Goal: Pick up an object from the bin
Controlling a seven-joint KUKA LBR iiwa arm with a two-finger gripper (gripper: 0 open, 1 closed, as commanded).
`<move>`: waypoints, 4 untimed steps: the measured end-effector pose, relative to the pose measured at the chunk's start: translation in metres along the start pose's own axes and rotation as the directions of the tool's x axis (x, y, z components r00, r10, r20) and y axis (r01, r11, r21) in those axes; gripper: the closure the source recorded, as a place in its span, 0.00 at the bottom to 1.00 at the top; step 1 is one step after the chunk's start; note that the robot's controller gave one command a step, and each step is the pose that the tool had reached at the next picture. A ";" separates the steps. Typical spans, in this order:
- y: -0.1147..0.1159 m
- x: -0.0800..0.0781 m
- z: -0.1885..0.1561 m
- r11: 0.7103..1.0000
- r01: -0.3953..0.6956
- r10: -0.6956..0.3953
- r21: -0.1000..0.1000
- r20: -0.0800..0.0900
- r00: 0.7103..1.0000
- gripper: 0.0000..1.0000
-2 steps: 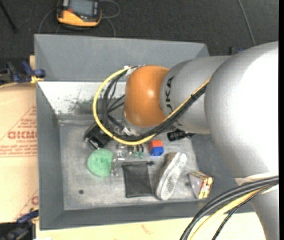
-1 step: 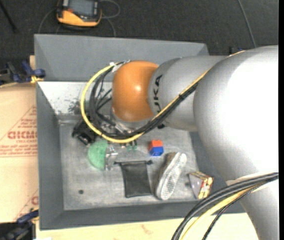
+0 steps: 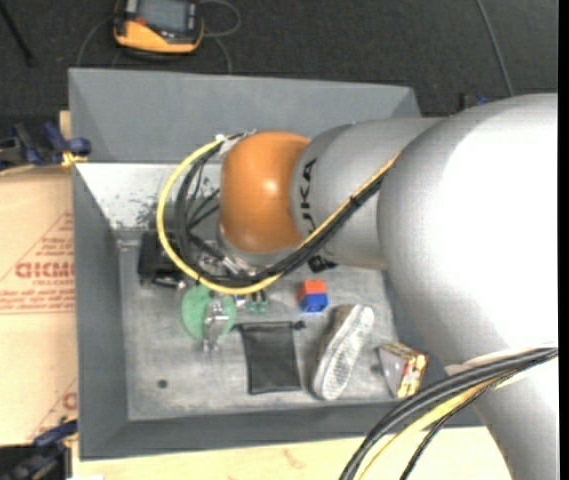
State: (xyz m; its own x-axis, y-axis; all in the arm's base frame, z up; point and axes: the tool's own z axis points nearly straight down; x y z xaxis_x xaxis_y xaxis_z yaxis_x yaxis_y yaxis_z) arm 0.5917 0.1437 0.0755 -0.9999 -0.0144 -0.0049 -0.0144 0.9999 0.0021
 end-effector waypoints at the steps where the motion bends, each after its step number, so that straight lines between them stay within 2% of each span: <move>1: -0.019 -0.028 0.002 0.996 -0.089 0.089 -0.001 0.000 0.996 1.00; 2: -0.019 -0.028 0.002 0.996 -0.089 0.089 -0.001 0.000 0.996 1.00; 3: -0.016 -0.026 -0.028 0.993 -0.115 0.115 0.002 -0.005 0.993 1.00; 4: -0.014 -0.044 -0.053 0.996 -0.092 0.092 0.002 0.002 0.996 1.00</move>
Offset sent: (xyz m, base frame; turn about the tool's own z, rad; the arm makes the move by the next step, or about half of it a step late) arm 0.0000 0.0000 0.0000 0.0000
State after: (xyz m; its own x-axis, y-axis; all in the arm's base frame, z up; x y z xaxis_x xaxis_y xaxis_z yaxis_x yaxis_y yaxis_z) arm 0.6357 0.1298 0.1290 -0.9969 0.0777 -0.0071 0.0777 0.9970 0.0010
